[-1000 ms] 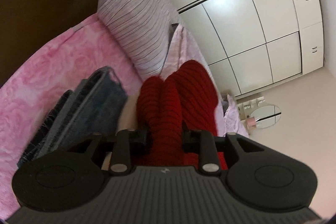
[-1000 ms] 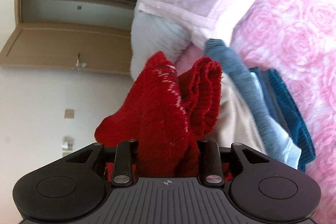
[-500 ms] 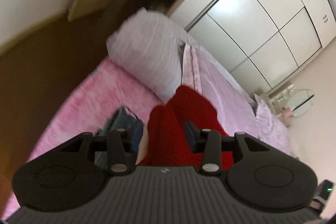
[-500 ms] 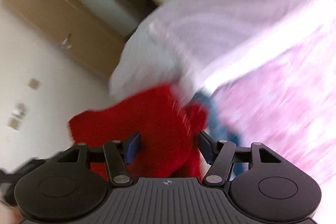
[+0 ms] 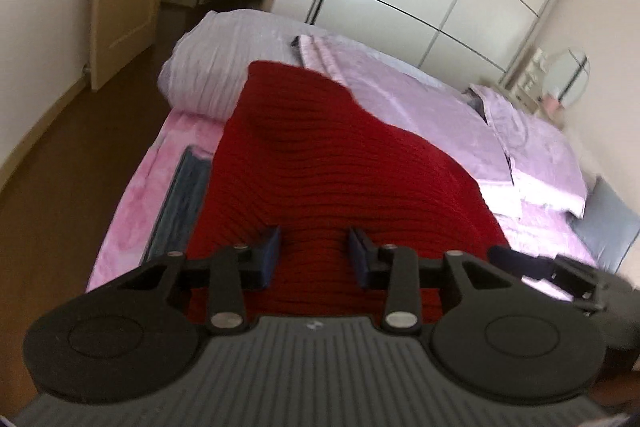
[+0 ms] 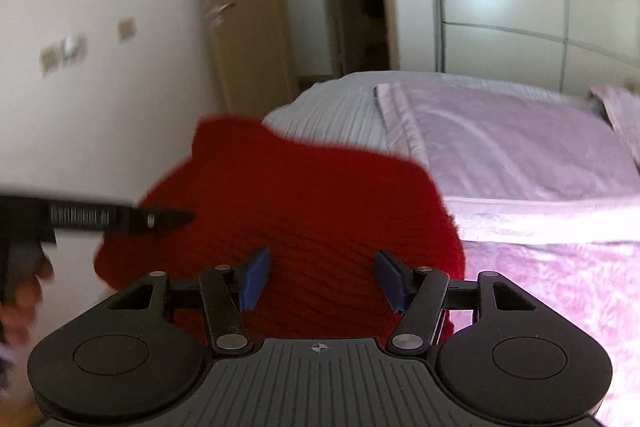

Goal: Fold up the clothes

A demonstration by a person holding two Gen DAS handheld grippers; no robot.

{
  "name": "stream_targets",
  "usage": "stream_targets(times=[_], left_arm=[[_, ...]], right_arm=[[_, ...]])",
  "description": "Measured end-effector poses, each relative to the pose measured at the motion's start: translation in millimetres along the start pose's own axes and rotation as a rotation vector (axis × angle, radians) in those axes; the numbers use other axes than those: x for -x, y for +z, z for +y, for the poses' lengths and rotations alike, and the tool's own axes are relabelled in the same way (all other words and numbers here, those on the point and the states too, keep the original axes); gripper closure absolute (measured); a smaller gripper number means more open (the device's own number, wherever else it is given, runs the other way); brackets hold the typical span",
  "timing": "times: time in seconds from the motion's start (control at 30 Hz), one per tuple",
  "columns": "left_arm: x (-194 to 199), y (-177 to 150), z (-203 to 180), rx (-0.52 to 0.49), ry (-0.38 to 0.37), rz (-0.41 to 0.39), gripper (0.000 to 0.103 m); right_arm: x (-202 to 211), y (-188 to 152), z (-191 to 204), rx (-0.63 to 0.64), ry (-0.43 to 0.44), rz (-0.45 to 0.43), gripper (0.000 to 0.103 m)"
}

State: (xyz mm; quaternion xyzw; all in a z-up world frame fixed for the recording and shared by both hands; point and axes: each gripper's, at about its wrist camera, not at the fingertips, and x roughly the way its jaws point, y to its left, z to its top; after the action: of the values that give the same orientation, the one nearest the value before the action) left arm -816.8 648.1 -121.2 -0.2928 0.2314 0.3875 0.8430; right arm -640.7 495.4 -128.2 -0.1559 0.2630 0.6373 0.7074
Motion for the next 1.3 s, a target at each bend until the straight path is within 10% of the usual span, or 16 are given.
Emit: stream_targets(times=[0.63, 1.3], left_arm=[[48, 0, -24, 0.013, 0.068, -0.047, 0.070], [173, -67, -102, -0.107, 0.224, -0.043, 0.042]], right_arm=[[28, 11, -4, -0.072, 0.018, -0.027, 0.041], [143, -28, 13, -0.179, -0.020, 0.061, 0.041]])
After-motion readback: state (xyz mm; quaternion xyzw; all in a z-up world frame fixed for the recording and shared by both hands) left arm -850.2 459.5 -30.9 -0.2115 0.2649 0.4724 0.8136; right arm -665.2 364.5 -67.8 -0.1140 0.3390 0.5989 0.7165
